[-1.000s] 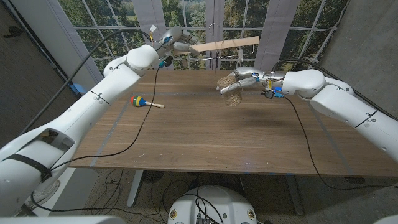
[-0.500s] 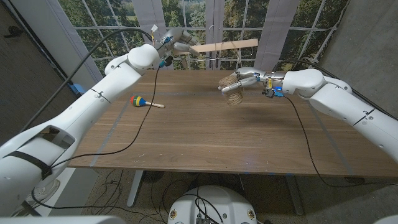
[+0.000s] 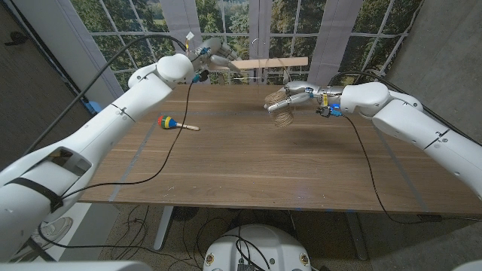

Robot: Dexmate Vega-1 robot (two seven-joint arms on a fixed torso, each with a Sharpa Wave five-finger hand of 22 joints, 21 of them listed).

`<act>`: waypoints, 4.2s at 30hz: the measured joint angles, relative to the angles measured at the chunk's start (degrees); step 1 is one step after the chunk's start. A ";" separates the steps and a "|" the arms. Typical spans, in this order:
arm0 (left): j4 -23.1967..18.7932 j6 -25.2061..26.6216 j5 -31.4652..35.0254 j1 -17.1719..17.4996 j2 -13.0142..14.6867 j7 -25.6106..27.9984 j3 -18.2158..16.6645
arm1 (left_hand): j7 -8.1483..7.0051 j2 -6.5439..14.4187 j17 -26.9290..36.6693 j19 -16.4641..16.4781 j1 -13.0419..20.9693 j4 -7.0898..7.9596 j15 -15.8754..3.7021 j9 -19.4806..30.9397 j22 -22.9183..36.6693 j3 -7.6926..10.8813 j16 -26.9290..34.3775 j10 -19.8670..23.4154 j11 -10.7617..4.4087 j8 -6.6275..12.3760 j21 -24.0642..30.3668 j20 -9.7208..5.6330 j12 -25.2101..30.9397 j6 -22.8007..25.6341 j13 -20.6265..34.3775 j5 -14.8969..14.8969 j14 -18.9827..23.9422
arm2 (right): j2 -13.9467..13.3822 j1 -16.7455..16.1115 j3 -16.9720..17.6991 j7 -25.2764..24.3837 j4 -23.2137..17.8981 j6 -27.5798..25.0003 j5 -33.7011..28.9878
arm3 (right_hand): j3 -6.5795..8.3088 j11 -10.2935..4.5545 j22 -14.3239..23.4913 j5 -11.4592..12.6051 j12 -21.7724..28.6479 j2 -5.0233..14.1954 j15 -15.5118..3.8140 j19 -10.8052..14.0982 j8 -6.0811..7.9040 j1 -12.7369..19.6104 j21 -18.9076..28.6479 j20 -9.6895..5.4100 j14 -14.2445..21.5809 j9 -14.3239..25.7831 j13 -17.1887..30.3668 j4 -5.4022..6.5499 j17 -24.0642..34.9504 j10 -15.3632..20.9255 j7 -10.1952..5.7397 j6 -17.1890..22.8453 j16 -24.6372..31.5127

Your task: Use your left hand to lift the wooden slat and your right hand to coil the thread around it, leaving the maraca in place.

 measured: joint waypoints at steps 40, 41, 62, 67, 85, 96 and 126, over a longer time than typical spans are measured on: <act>3.39 8.79 3.46 -3.19 -1.42 -4.47 6.87 | 0.21 0.11 -3.20 0.00 0.92 -0.32 -0.22 -0.67 0.00 0.33 -1.61 1.33 1.33 -0.65 0.88 0.00 0.00 0.21 -2.12 -0.77 1.20 | -2.51 7.10 -11.18 -3.59 -14.07 -26.08 -22.54 | 0.05 0.15 -0.03 -0.66 -0.35 0.07 -0.16 -0.51 0.17 -0.07 0.21 0.92 0.20 0.00 -0.21 0.05 0.10 0.44 0.00 0.00 -0.44; 3.41 8.87 3.49 -3.24 -1.42 -4.56 6.95 | 0.21 0.11 -3.25 0.00 0.92 -0.32 -0.21 -0.68 0.00 0.32 -1.61 1.29 1.38 -0.65 0.88 0.00 0.00 0.21 -2.19 -0.78 1.22 | -2.51 7.17 -11.33 -3.54 -14.17 -26.34 -22.95 | 0.05 0.15 -0.16 -0.66 -0.35 0.07 -0.16 -0.51 0.17 -0.07 0.21 0.92 0.20 0.00 -0.22 0.05 0.10 0.45 0.00 0.00 -0.44; 5.75 13.26 6.40 -6.88 -1.56 -11.09 12.16 | 0.22 0.05 -4.58 0.00 1.62 -0.32 0.08 -1.01 0.00 0.32 -2.09 0.91 1.75 -0.88 0.88 0.00 -0.46 0.23 -3.18 -0.21 1.52 | 0.29 10.60 -19.35 1.88 -16.16 -31.67 -36.71 | 0.87 0.10 -0.29 -1.33 -0.56 0.05 -0.16 -0.83 0.01 -0.05 0.43 1.24 0.20 0.00 -0.70 -0.11 0.10 0.49 0.00 0.00 -1.04; 6.11 13.92 7.65 -7.42 -1.63 -12.09 13.28 | 0.23 0.05 -4.84 0.00 1.63 -0.32 0.08 -1.18 0.00 0.32 -2.10 0.91 1.75 -0.90 0.88 0.00 -0.46 0.23 -3.44 -0.21 1.52 | 1.12 10.93 -20.42 3.16 -15.73 -31.75 -38.56 | 0.88 0.10 -0.29 -1.32 -0.65 0.04 -0.16 -0.60 -0.01 -0.04 0.43 1.46 0.20 0.00 -0.76 -0.11 0.10 0.49 0.00 0.00 -1.05; 7.30 14.43 12.17 -8.59 -2.21 -14.26 16.54 | 0.41 0.21 -6.39 0.00 2.33 -0.31 0.29 -1.36 0.00 0.32 -2.92 0.81 1.41 -1.61 1.77 0.00 -0.50 0.43 -4.29 -0.22 1.73 | 3.45 10.93 -21.84 5.86 -13.86 -30.46 -41.95 | 0.98 0.10 -0.28 -1.72 -0.88 0.03 -0.16 -0.30 0.21 -0.03 0.64 1.75 0.21 0.00 -1.29 -0.20 0.11 0.50 0.00 0.00 -1.04; 7.56 13.94 16.66 -9.45 -2.42 -16.15 19.16 | 0.94 2.52 -8.96 -0.73 2.50 -0.31 -0.65 -1.15 -0.29 0.32 -4.85 -1.82 0.92 -2.67 1.77 0.08 -1.33 -2.12 -5.50 -0.23 0.75 | 4.67 10.51 -22.45 6.72 -12.75 -29.75 -43.47 | 1.21 0.10 -0.28 -2.05 -0.76 -0.13 -0.15 -0.10 0.20 0.12 0.72 1.95 0.22 -0.29 -1.55 -0.25 0.26 0.50 0.00 0.00 -1.04; 5.31 12.66 27.92 -10.88 -2.10 -23.93 22.91 | -2.94 4.18 -8.15 -10.99 -3.35 3.71 2.87 -1.67 -0.40 -5.87 -6.30 -25.79 2.31 -3.53 -9.13 4.42 -1.66 -25.87 -9.75 0.11 -28.02 | 5.55 8.83 -20.96 6.76 -10.29 -27.04 -39.41 | 1.23 0.10 -0.27 -2.61 -1.30 -0.24 -0.06 0.41 0.00 0.24 1.09 2.46 0.31 -0.29 -1.99 -0.21 0.18 0.51 0.00 0.01 -2.10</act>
